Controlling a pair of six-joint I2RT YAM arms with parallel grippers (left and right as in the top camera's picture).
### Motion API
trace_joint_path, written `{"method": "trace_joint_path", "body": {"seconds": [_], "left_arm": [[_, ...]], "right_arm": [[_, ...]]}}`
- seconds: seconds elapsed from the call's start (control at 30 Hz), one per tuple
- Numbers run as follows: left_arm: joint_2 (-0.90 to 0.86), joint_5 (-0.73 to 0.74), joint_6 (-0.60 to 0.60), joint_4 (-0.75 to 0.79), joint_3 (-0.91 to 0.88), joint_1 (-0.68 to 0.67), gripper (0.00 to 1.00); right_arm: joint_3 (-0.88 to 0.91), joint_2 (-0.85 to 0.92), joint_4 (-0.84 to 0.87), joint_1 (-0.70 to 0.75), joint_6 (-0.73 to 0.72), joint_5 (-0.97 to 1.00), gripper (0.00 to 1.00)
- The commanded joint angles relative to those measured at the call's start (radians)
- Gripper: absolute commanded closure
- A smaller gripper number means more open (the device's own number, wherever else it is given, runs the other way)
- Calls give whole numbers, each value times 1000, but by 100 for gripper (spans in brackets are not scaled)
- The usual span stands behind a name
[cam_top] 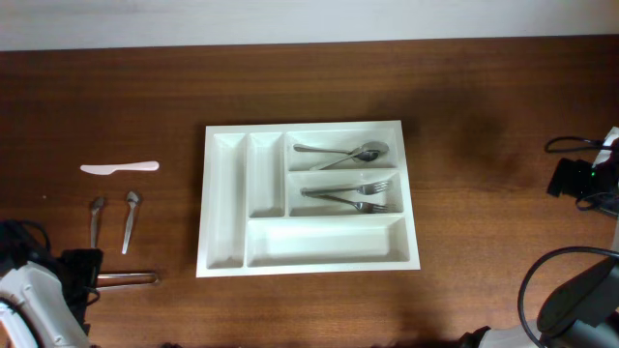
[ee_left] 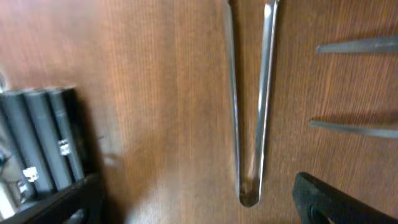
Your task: Pack container
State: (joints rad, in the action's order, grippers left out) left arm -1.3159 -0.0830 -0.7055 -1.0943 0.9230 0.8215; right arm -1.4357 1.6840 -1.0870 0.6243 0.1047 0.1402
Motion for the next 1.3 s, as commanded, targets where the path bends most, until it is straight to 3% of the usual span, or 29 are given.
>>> {"method": "trace_joint_path", "body": {"seconds": [0.0,0.27,0.53,1.27], "left_arm": [[-8,69,53,69,-71,6,1],[-27,47,36,134,-129,6,1],[-127,-18,-65,146,-128,6,1],[-201,23,-46,302,-129,6,1]], "right_arm": [[3,-7,3,4,-9,-2,1],[3,-7,3,4,-9,-2,1],[3,-7,3,5,-9,-2,1],[3,-7,3,5,-9,-2,1]]}}
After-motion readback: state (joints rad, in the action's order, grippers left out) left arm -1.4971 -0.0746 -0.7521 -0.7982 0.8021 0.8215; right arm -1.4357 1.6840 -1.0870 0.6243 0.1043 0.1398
